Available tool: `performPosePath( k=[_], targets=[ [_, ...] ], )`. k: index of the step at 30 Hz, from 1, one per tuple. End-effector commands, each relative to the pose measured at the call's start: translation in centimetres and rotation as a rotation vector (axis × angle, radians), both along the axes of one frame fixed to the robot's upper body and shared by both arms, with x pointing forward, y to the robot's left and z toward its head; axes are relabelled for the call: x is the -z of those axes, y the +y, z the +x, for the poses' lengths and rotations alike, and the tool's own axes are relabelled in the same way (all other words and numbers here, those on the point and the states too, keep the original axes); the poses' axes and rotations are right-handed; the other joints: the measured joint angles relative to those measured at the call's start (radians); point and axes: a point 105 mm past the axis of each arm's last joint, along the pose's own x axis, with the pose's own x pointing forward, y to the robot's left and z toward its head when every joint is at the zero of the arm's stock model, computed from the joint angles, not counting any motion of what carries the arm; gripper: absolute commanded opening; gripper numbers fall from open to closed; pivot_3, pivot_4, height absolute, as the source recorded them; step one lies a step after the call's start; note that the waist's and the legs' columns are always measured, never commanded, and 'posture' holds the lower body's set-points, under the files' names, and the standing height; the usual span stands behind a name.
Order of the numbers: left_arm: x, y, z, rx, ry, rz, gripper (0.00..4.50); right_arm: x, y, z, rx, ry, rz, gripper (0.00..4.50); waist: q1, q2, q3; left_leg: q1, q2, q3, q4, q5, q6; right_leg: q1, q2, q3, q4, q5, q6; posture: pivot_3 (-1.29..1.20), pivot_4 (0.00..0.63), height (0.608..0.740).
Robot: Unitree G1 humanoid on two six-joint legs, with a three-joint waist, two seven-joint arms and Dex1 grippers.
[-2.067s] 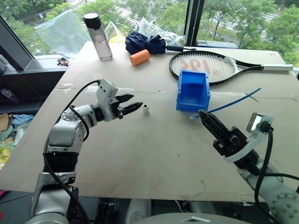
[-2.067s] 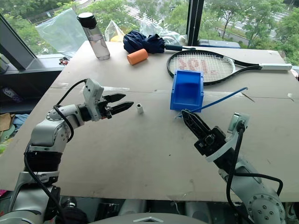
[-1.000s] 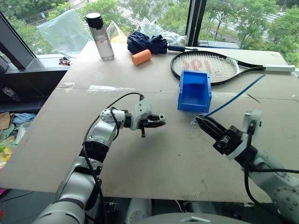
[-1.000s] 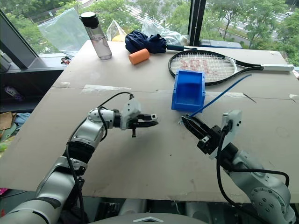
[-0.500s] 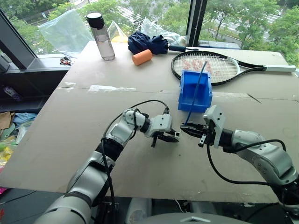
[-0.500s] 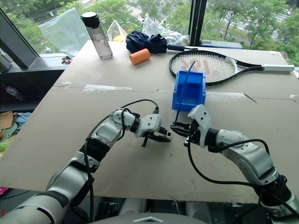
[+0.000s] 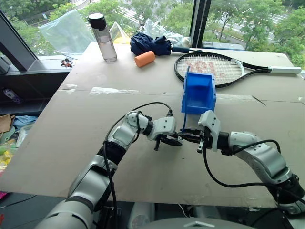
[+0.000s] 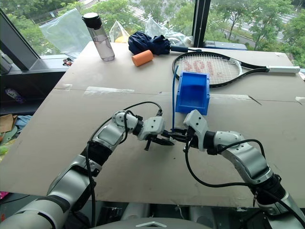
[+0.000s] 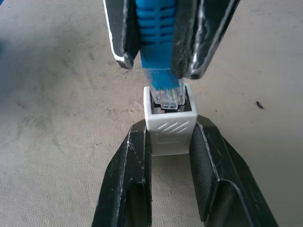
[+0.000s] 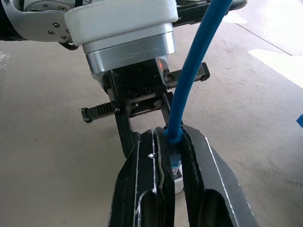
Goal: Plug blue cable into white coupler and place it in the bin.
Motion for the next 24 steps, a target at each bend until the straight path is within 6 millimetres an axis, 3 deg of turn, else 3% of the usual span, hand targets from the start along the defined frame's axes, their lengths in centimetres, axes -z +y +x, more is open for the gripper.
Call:
performPosePath(
  k=[1, 11, 18, 24],
  targets=[
    [-0.4, -0.8, -0.8, 0.053, -0.015, -0.008, 0.49, 1.5, -0.6, 0.5, 0.032, 0.024, -0.061, 0.00, -0.001, 0.000, 0.000, 0.000, 0.000, 0.000, 0.000, 0.000, 0.000, 0.000, 0.000, 0.000, 0.000, 0.000, 0.000, 0.00, 0.150, 0.740],
    [-0.4, -0.8, -0.8, 0.047, -0.020, -0.016, 0.49, 4.2, -1.2, 0.0, 0.002, -0.019, -0.245, 0.00, -0.001, 0.000, -0.003, 0.001, 0.000, 0.000, 0.000, 0.000, 0.000, 0.000, 0.000, 0.000, 0.002, 0.000, 0.000, 0.00, 0.150, 0.740],
    [-0.4, -0.9, -0.7, 0.040, -0.018, -0.024, 0.49, 4.4, -1.5, -0.5, 0.014, -0.003, -0.224, 0.00, 0.000, 0.000, -0.004, 0.002, 0.000, 0.000, 0.000, 0.000, 0.000, 0.000, 0.000, 0.000, 0.002, 0.000, 0.000, 0.00, 0.150, 0.740],
    [-0.5, -1.0, -0.6, 0.041, -0.020, -0.026, 0.49, 5.9, -1.8, -0.6, -0.005, 0.017, -0.300, 0.00, 0.001, 0.000, -0.005, 0.002, 0.000, 0.000, 0.000, 0.000, 0.000, 0.000, 0.000, 0.000, 0.002, 0.000, 0.000, 0.00, 0.150, 0.740]
  ],
)
